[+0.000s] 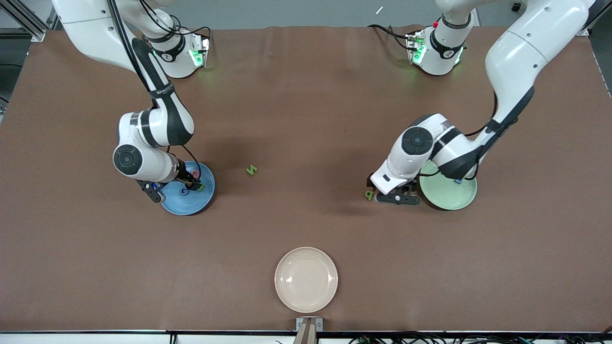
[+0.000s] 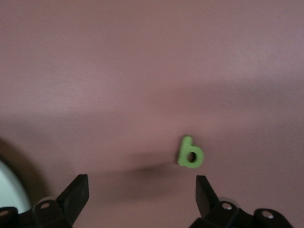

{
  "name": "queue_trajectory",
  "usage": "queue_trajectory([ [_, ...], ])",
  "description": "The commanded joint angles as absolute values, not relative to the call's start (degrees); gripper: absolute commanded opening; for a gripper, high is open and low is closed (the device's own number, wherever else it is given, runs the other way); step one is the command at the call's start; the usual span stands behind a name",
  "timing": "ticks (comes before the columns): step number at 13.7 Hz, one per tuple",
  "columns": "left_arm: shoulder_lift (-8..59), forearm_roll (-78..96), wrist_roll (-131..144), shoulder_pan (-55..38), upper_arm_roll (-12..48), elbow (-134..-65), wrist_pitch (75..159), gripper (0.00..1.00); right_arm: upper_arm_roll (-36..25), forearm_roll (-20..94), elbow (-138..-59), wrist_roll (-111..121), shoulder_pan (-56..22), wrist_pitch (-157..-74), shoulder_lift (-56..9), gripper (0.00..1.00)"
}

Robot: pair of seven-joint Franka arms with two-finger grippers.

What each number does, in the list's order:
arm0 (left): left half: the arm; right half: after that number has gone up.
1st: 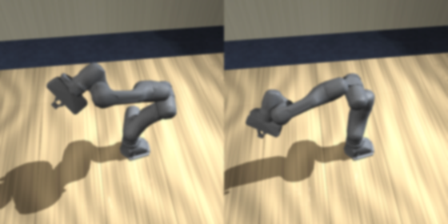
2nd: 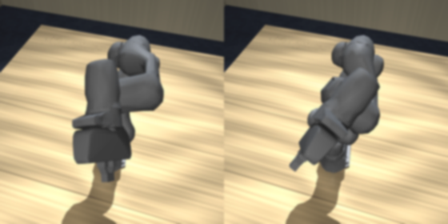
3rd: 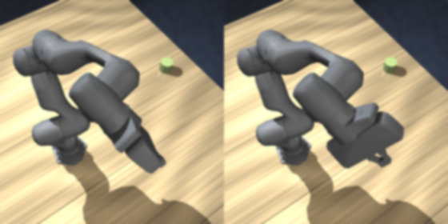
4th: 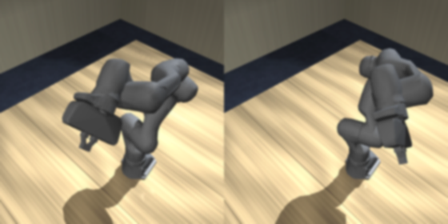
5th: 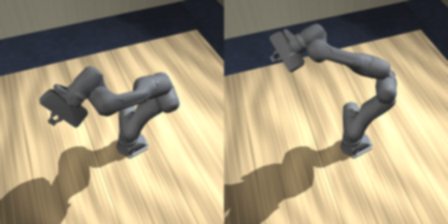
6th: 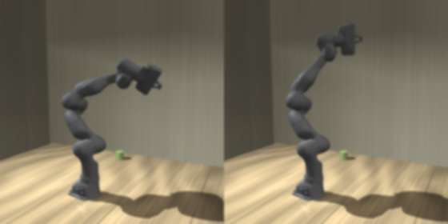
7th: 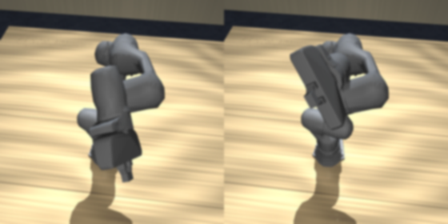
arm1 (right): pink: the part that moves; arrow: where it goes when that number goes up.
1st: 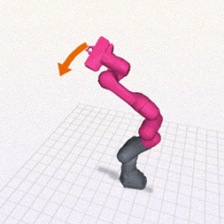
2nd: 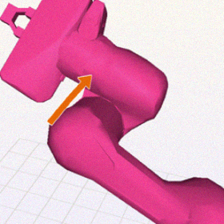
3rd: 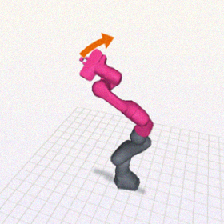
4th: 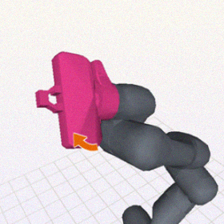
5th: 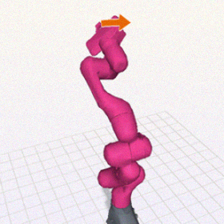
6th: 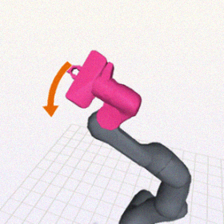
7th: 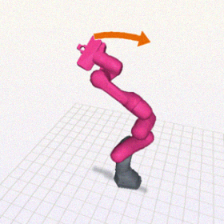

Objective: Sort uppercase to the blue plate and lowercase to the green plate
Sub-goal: 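Release the pink a into the blue plate while the left gripper grasps the b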

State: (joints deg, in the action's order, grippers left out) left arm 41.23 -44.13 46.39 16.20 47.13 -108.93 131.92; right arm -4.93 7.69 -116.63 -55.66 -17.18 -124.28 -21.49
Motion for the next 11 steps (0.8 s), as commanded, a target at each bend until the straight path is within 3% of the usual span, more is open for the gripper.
queue_trajectory([
  [1, 44.19, -43.33, 46.05, 14.94, 46.58, -106.35, 130.61, 0.98, -3.78, 8.26, -113.91, -62.46, -20.98, -121.02, -19.86, 1.00],
  [8, 48.69, -43.42, 46.06, 11.52, 45.10, -102.40, 130.61, 0.91, -3.87, 10.28, -115.66, -75.50, -33.92, -133.83, -22.58, 1.00],
  [11, 48.87, -43.42, 46.05, 10.02, 43.77, -101.60, 130.61, 0.77, -3.87, 9.23, -116.45, -74.36, -36.47, -139.29, -25.74, 1.00],
])
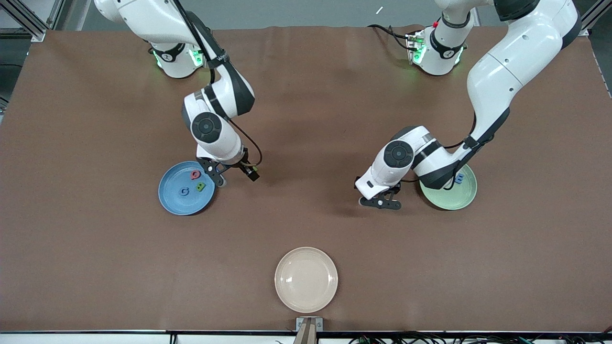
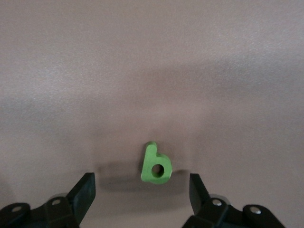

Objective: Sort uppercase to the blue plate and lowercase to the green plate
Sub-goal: 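Release the pink a into the blue plate while the left gripper grasps the b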

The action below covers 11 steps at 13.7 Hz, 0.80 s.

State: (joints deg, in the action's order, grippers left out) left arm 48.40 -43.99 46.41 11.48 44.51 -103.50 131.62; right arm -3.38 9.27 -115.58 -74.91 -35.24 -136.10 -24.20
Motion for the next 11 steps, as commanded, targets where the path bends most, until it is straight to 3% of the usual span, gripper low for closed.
queue_trajectory([
  [1, 48.87, -43.42, 46.05, 9.85, 43.77, -101.60, 130.61, 0.72, -3.87, 9.05, -116.63, -74.36, -36.91, -141.48, -26.62, 1.00],
  [5, 48.87, -43.42, 45.97, 9.40, 43.33, -101.51, 130.61, 0.55, -3.87, 5.36, -117.33, -73.31, -37.09, -143.79, -28.56, 1.00],
  [8, 49.31, -43.59, 45.88, 9.32, 43.33, -100.64, 130.69, 0.50, -3.87, 5.19, -120.14, -72.95, -37.09, -148.35, -28.65, 1.00],
  [10, 49.66, -43.68, 45.79, 8.97, 42.98, -100.29, 130.69, 0.47, -3.87, 5.19, -120.85, -72.60, -37.44, -148.80, -28.57, 0.91],
  [11, 49.66, -43.77, 45.79, 8.88, 42.72, -100.28, 130.69, 0.44, -3.87, 5.19, -120.85, -72.16, -37.62, -148.80, -28.56, 0.81],
])
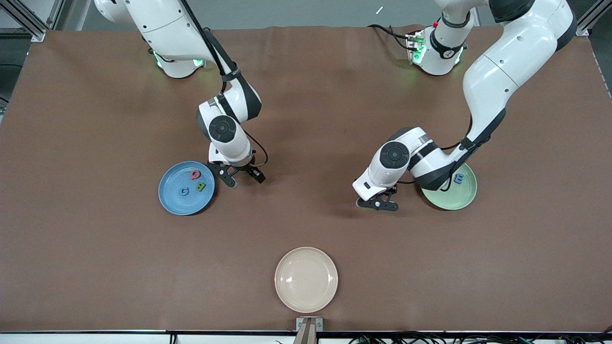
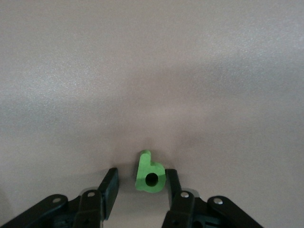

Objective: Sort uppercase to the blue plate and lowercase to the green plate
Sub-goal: 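Carry the green b to the green plate while the right gripper carries the N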

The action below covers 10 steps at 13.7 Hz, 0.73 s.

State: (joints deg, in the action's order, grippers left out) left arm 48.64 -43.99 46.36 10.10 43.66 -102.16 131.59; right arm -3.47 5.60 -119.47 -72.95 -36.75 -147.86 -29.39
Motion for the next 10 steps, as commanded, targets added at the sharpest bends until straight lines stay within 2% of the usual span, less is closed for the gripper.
queue_trajectory([
  [1, 49.66, -43.77, 45.79, 8.70, 42.54, -100.20, 130.78, 0.42, -3.87, 5.19, -120.85, -71.90, -37.70, -148.89, -28.56, 0.68],
  [3, 49.75, -43.95, 45.97, 8.09, 42.28, -100.20, 131.04, 0.36, -3.87, 5.19, -120.85, -71.89, -37.79, -148.97, -28.65, 0.45],
  [5, 49.66, -43.77, 46.23, 7.30, 41.22, -100.20, 131.13, 0.27, -3.87, 5.27, -120.94, -71.98, -38.23, -149.15, -28.57, 0.29],
  [7, 49.66, -43.86, 46.23, 7.12, 41.22, -99.32, 131.13, 0.17, -3.87, 5.27, -120.94, -71.98, -38.23, -148.89, -28.56, 0.04],
  [8, 49.66, -43.60, 46.32, 6.86, 41.22, -99.23, 131.13, 0.11, -3.87, 5.27, -120.94, -71.98, -38.23, -148.45, -28.56, 0.00],
  [10, 49.22, -43.51, 46.32, 7.12, 41.22, -99.32, 131.13, 0.06, -3.87, 5.19, -120.68, -71.46, -37.45, -146.27, -27.78, 0.00],
])
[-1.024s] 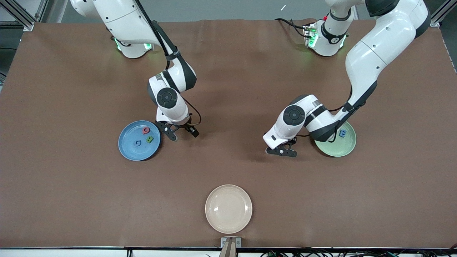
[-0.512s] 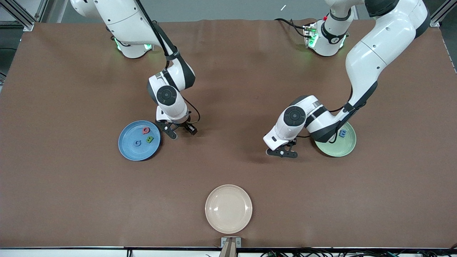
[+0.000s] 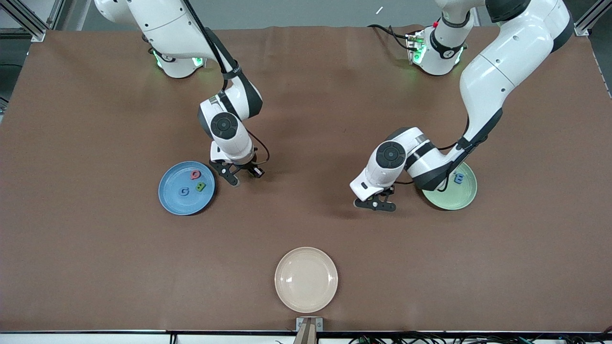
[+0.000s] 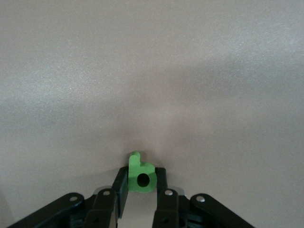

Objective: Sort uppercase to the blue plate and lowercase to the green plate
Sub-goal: 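Carry the green b to the green plate while the right gripper carries the N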

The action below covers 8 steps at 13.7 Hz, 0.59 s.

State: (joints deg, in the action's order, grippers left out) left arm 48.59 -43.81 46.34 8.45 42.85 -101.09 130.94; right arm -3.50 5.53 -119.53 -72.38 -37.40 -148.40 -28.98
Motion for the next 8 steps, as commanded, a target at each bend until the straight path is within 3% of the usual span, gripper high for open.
queue_trajectory([
  [1, 48.96, -43.51, 46.23, 7.47, 41.22, -99.32, 130.78, 0.06, -4.13, 5.27, -120.33, -70.06, -36.92, -143.90, -26.90, 0.00],
  [5, 45.89, -43.42, 45.53, 11.75, 43.58, -101.07, 128.94, 0.05, -4.13, 5.27, -120.23, -59.45, -29.55, -135.37, -20.93, 0.00],
  [8, 46.05, -43.42, 41.50, 23.17, 54.11, -102.65, 122.19, 0.06, -4.13, 5.27, -120.76, -46.89, -21.92, -132.02, -18.55, 0.00],
])
